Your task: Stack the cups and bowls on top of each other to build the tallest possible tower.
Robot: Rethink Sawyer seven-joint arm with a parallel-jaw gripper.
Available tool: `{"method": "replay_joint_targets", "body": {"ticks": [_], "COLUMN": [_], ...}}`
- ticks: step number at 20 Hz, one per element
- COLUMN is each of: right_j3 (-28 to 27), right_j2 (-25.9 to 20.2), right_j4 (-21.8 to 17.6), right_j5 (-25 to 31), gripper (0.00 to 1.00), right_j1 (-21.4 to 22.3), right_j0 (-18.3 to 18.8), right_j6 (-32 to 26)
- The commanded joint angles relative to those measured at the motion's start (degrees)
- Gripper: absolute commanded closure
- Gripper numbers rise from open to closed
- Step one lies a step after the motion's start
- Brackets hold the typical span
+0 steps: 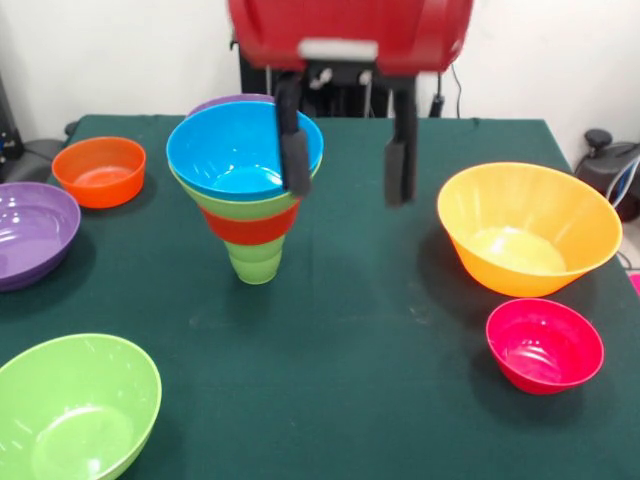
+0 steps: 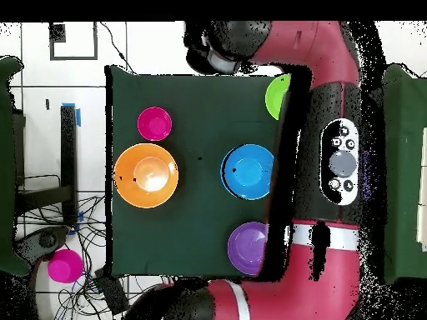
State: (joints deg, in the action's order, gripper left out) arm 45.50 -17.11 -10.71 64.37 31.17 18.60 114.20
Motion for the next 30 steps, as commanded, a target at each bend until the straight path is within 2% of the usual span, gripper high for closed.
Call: {"method": "replay_joint_targets", "body": {"ticks": [1, 5, 12, 18, 30], "right_j3": [9.48, 7.56, 14.61, 14.99, 12.55], "right_j2": [1.07, 0.53, 2.87, 2.22, 2.30], "right_j4": [0.61, 0.58, 3.41, 5.08, 5.01], "right_j5": [0.97, 1.48, -2.68, -6.36, -4.41], "gripper": [0.00, 0.00, 0.00, 0.00, 0.00], "right_j1": [4.93, 3.47, 6.47, 4.29, 3.28], "right_j0": [-3.35, -3.13, -5.00, -4.16, -4.05], "right_j6": [3.87, 1.78, 8.31, 5.35, 1.76]}}
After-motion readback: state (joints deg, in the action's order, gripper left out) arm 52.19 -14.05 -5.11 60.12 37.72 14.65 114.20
